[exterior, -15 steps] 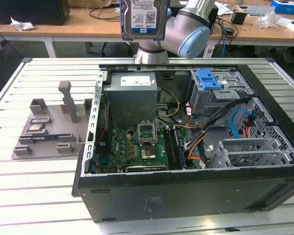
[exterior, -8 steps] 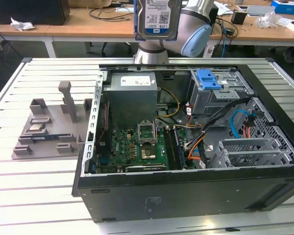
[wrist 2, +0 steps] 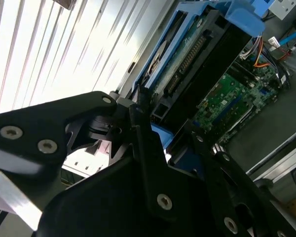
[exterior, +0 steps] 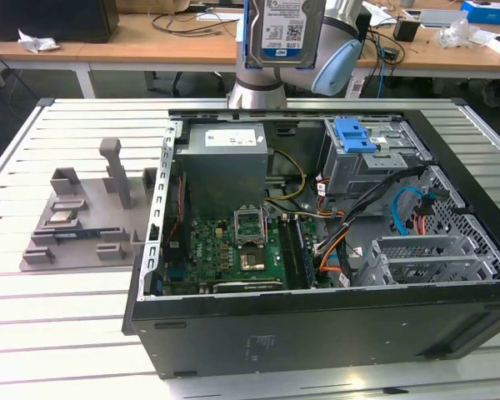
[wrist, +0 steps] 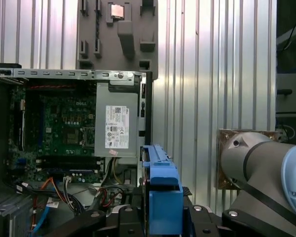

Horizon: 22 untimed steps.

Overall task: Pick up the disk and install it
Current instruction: 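Pick up the disk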

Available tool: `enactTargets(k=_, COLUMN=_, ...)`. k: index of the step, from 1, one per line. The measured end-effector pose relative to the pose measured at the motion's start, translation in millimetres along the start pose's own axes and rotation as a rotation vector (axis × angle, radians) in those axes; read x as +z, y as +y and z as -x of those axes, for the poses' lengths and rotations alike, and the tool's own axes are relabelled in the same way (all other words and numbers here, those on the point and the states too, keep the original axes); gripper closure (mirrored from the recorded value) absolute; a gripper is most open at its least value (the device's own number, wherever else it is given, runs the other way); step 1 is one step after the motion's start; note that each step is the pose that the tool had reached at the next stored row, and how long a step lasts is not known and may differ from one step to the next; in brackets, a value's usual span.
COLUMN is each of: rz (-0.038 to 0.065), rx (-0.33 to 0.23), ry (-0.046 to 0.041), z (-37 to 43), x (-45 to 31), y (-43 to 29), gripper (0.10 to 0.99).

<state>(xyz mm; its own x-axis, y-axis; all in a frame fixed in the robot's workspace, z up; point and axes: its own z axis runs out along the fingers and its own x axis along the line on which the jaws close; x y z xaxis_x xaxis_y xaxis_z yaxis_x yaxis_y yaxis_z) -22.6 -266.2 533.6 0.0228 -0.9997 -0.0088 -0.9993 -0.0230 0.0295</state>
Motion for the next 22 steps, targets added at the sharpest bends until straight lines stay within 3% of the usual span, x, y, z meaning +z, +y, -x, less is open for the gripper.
enactTargets(k=8, rz=0.000, rx=0.000, ry=-0.0002, z=-1.0, x=0.2, y=-0.4, gripper=0.718)
enactTargets(k=22, rz=0.000, rx=0.000, ry=0.0002, z=-10.8, x=2.0, y=-0.2, gripper=0.718)
